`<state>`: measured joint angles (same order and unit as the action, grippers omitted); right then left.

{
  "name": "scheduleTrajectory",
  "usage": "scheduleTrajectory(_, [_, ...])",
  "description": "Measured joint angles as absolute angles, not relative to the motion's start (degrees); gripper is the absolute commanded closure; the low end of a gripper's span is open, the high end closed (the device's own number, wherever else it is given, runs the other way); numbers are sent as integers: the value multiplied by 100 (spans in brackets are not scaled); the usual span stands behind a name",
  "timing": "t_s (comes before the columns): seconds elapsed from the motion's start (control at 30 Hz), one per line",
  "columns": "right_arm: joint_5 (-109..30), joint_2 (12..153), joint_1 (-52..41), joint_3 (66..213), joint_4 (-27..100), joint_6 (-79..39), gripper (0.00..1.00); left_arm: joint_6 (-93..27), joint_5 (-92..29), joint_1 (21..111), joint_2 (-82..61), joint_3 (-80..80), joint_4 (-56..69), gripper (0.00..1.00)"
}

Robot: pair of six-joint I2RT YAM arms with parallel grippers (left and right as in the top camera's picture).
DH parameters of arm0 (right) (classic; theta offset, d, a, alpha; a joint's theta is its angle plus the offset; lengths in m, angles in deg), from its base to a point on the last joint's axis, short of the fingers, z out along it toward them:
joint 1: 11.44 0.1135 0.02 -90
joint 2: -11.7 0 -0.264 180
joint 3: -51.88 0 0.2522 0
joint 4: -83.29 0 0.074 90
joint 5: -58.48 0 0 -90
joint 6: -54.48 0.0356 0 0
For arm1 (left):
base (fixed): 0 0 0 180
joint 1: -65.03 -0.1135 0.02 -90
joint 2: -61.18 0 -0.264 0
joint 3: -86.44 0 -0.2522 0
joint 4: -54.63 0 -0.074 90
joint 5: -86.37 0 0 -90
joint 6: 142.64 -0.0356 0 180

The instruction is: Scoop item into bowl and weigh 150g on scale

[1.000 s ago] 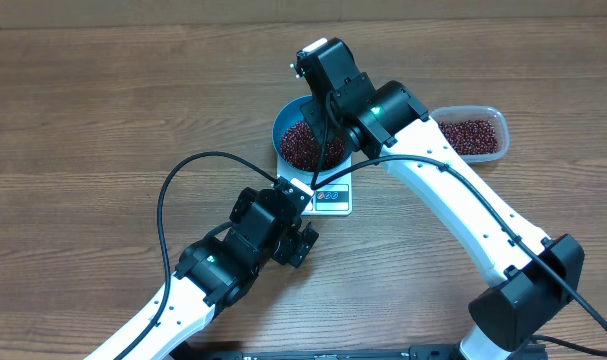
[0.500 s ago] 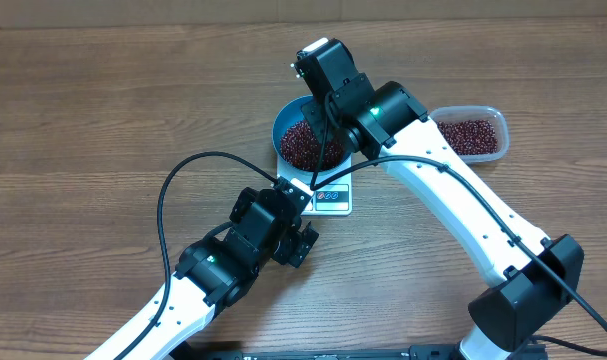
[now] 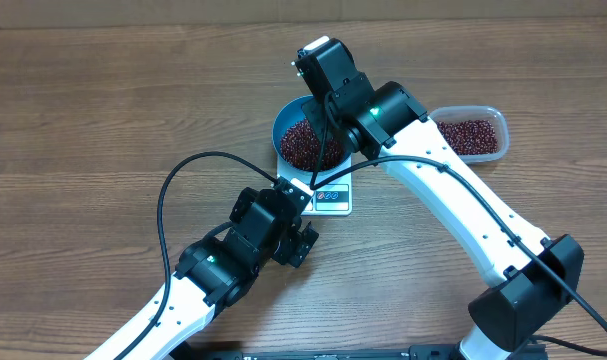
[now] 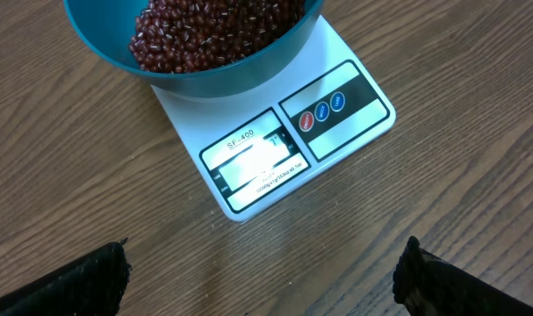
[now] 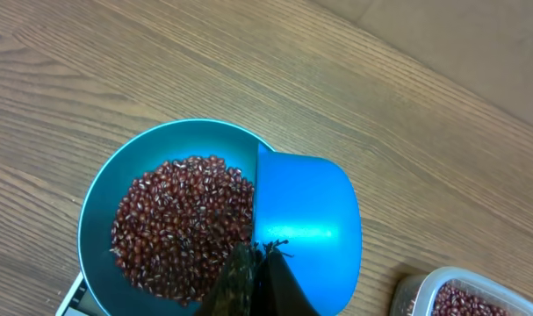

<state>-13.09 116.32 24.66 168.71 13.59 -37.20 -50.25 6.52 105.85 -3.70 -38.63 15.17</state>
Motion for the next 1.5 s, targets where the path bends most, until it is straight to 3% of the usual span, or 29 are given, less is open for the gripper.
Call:
scheduleTrajectory(0.67, [-1328,11632,2466,16873,1313,-3588,96,-5025,652,10585,-370,-3863,1517,0])
scheduleTrajectory(1.3, [-1953,11632,2442,16871,1162,-2417,96,-5025,652,10585,-370,-3863,1517,0])
scheduleTrajectory(1.5, [-2428,11632,2063,16873,1182,-1733,96,-5025,652,10585,-370,-3863,1517,0])
